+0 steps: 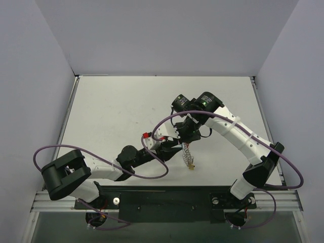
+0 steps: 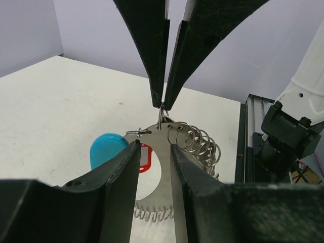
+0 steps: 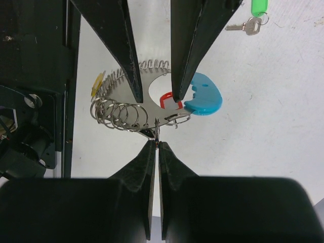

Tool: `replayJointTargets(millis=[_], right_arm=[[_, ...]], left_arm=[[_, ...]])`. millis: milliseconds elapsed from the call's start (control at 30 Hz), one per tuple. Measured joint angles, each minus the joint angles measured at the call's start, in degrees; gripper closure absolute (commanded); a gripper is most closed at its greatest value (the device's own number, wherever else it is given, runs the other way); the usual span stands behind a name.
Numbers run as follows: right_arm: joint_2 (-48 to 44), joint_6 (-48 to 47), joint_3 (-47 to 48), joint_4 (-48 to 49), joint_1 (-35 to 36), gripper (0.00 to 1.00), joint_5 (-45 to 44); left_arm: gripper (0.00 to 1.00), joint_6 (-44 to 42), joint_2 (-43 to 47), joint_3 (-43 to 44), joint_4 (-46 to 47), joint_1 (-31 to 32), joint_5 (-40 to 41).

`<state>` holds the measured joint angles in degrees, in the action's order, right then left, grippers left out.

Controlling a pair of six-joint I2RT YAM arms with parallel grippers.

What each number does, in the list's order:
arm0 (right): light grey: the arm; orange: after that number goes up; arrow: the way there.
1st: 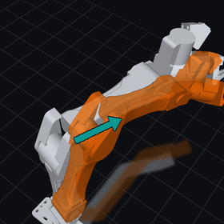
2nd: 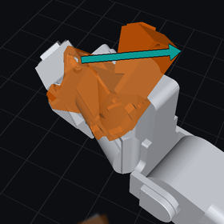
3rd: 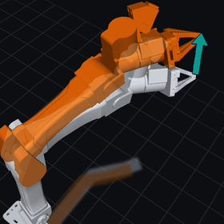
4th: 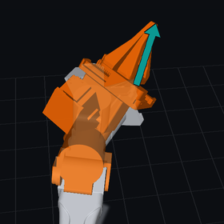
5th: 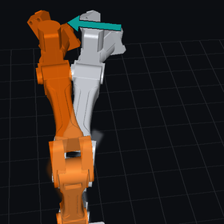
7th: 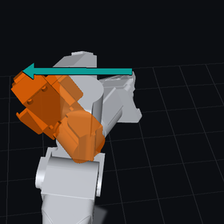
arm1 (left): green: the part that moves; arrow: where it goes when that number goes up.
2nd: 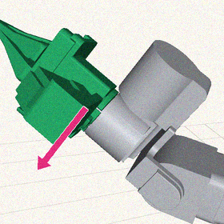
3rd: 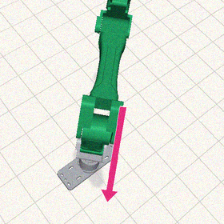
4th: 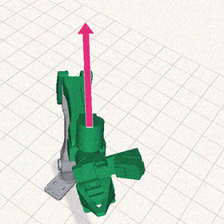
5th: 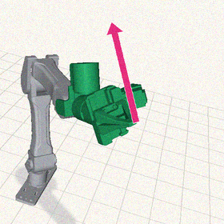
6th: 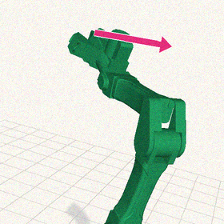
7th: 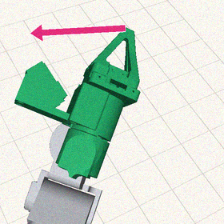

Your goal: Put the keys on the keyring

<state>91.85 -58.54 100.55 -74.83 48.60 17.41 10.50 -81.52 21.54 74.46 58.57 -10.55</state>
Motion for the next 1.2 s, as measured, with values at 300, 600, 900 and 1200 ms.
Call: replayJointTargets(millis=[300,600,900,1200], right_arm=[[0.0,0.2,0.0,0.0,-0.2,1.0,0.4],[0.0,0.2,0.4,-0.1,-1.0,1.0,2.2],[0.0,0.2,0.9,-0.2,-1.7,1.0,4.9],[-0.2,0.2,1.2,-0.2,-2.1,1.0,6.3]], left_arm=[[0.61,0.9,-0.2,0.3,0.1,0.1,-0.2],[0.61,1.7,-0.9,1.1,0.8,0.1,0.3],[0.58,1.9,0.7,0.7,0.7,0.2,1.8],[0.57,1.9,6.6,-1.3,0.8,0.1,1.5]])
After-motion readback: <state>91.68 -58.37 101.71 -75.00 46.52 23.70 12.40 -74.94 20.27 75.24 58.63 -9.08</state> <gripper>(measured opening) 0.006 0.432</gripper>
